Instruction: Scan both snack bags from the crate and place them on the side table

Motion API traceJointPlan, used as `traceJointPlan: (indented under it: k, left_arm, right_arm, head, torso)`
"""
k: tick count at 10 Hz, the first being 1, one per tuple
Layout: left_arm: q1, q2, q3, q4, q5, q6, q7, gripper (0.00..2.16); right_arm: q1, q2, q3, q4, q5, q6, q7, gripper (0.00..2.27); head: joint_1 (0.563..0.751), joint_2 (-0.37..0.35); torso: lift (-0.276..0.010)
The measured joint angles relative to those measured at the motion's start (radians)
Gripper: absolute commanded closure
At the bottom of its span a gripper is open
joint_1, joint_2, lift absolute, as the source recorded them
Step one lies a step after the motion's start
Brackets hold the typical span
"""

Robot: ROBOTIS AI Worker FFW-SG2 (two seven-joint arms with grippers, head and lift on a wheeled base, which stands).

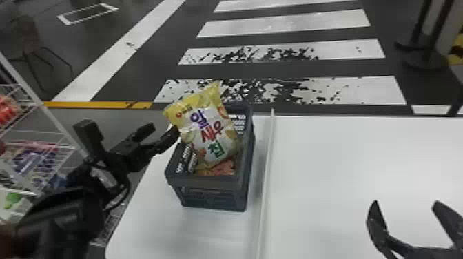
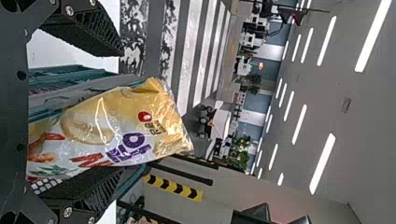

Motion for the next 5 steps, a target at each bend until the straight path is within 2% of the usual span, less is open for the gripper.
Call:
traceJointPlan:
  k: [2,3,5]
  left_arm:
    - [-0.094,0.007,-0.005,0.094,-0.054,0.011,-0.066,0.14]
    - [-0.135,0.009,-0.011,0.14,-0.078,0.013,-0.083,0.14]
    - [-0.215,0.015,-0.026,0.243,-0.101,0.01,-0.136,0.14]
  right_arm:
    - [0.006,0.0,-0.003,-0.006,0.0,0.006,0.0,0.1]
    - [0.009,0.0,-0.003,-0.008,0.0,0.007,0.0,0.1]
    - [0.014,0.0,-0.005,-0.015,0.0,0.017,0.0,0.1]
  head:
    - [0.695,0.238]
    - [0.695,0.235]
    - [0.695,0.226]
  torso:
    - [-0.095]
    - [-0.095]
    - [-0.095]
